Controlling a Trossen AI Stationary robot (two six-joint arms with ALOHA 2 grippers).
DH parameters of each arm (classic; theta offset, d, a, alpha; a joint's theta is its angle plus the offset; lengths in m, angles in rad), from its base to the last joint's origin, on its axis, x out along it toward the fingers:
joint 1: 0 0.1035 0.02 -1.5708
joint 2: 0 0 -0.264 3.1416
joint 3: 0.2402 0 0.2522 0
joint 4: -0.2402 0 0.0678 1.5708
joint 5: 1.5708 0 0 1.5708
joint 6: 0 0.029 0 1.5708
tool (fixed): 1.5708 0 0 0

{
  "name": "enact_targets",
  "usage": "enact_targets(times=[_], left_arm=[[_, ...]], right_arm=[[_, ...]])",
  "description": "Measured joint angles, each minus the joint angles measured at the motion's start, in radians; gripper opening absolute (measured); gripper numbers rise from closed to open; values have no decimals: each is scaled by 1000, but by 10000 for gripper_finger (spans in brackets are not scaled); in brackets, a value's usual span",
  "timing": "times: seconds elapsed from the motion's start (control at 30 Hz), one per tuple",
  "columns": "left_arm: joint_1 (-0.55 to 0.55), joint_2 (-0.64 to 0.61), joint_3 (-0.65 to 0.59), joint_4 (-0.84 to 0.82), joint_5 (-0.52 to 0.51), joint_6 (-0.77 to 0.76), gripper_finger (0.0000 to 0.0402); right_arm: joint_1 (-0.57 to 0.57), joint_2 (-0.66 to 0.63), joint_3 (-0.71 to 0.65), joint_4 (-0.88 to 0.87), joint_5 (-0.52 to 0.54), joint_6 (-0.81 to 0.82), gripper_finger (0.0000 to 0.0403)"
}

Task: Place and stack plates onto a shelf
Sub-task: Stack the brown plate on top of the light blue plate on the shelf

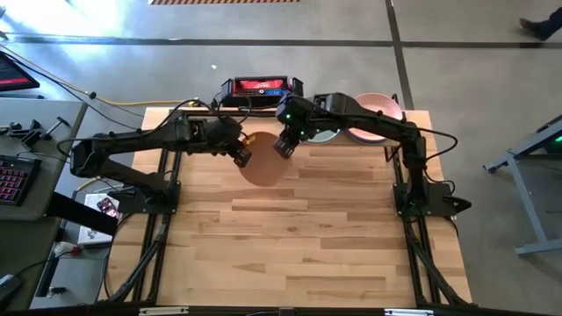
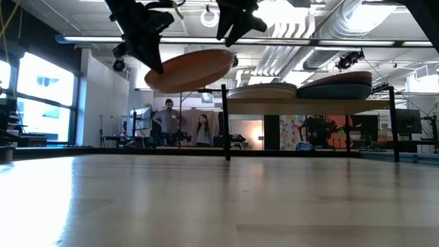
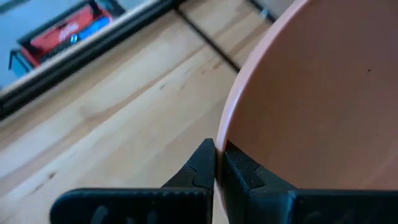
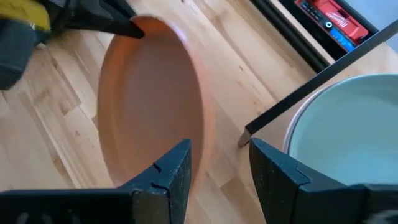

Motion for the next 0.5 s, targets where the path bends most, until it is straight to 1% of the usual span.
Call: enact_targets(times=[0.17,0.5], left_arm=[[-7,-14,0,49,-7,18,1],[-6,-41,0,95,-25,44,1]], right_arm=[[17,0,0,-11,19,32,138],[25,0,0,-22,17,75,138]])
